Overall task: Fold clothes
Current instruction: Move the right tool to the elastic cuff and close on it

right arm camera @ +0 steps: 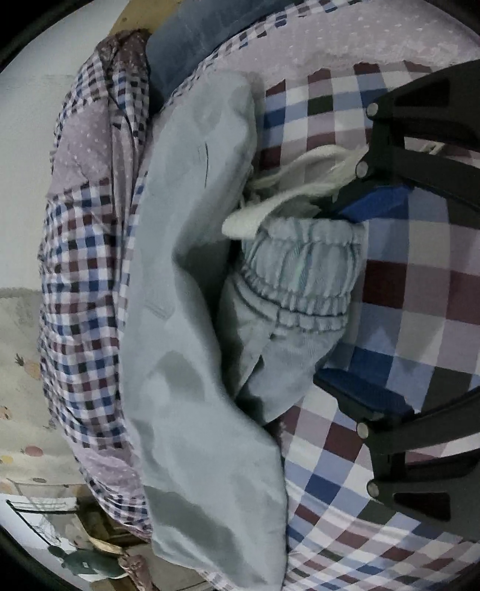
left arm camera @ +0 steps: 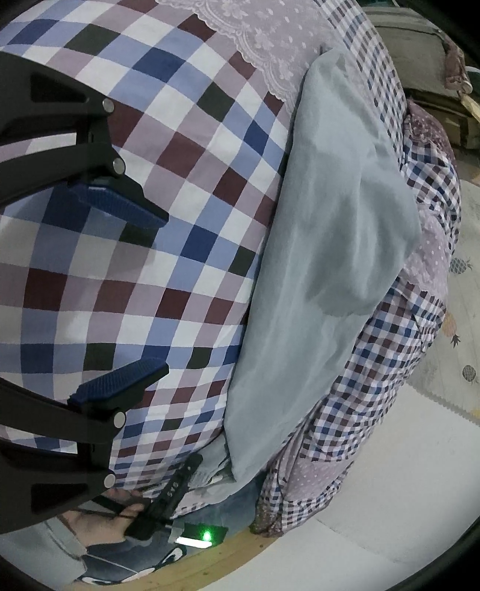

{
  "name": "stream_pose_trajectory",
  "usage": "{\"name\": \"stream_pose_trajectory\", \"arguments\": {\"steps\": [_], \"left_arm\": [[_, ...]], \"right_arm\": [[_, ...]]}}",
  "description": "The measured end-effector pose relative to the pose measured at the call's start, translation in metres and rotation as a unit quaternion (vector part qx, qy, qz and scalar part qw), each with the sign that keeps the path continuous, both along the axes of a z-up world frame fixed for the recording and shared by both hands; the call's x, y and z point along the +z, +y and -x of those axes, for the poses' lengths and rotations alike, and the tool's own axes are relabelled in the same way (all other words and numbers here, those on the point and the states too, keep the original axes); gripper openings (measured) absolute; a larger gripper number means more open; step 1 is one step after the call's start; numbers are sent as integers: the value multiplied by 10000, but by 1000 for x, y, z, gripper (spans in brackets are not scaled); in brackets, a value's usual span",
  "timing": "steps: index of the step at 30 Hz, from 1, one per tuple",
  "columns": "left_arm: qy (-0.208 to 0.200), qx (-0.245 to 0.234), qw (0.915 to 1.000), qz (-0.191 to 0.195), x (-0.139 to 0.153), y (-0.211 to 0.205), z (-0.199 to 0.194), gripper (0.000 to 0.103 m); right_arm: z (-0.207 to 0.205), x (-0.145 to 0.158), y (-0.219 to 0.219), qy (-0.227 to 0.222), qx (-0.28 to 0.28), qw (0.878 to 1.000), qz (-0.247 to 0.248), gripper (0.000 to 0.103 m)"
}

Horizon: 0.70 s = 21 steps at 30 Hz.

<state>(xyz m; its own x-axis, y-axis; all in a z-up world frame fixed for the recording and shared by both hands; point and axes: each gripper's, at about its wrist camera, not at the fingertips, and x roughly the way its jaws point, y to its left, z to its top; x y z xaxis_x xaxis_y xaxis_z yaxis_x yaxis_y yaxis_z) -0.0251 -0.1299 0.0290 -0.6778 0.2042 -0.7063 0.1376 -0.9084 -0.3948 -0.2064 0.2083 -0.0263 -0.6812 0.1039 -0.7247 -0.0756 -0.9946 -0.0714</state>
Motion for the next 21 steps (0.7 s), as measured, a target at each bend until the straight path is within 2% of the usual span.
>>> {"name": "stream_pose_trajectory", "arguments": {"steps": [3, 6, 7, 11, 14, 21], "left_arm": [[-8, -25, 10000, -33, 0, -1, 1, 77], [-4, -49, 10000, -70, 0, -2, 0, 77], [6, -44, 10000, -87, 1, -3, 0, 77], [-1, 8, 9998, -217, 2, -12, -1, 67], [-24, 115, 9993, -364, 4, -23, -2, 61], [117, 423, 9965, -713, 14, -59, -13, 61]], "right_arm": [[4, 6, -2, 141, 2, 9999, -16, 53], [0, 15, -3, 260, 24, 9997, 6, 47], [-3, 19, -4, 305, 41, 9995, 21, 42], [-24, 32, -5, 478, 117, 9987, 111, 29], [-49, 42, -4, 615, 64, 9979, 193, 26], [-109, 60, 6, 853, -143, 9956, 350, 25]]}}
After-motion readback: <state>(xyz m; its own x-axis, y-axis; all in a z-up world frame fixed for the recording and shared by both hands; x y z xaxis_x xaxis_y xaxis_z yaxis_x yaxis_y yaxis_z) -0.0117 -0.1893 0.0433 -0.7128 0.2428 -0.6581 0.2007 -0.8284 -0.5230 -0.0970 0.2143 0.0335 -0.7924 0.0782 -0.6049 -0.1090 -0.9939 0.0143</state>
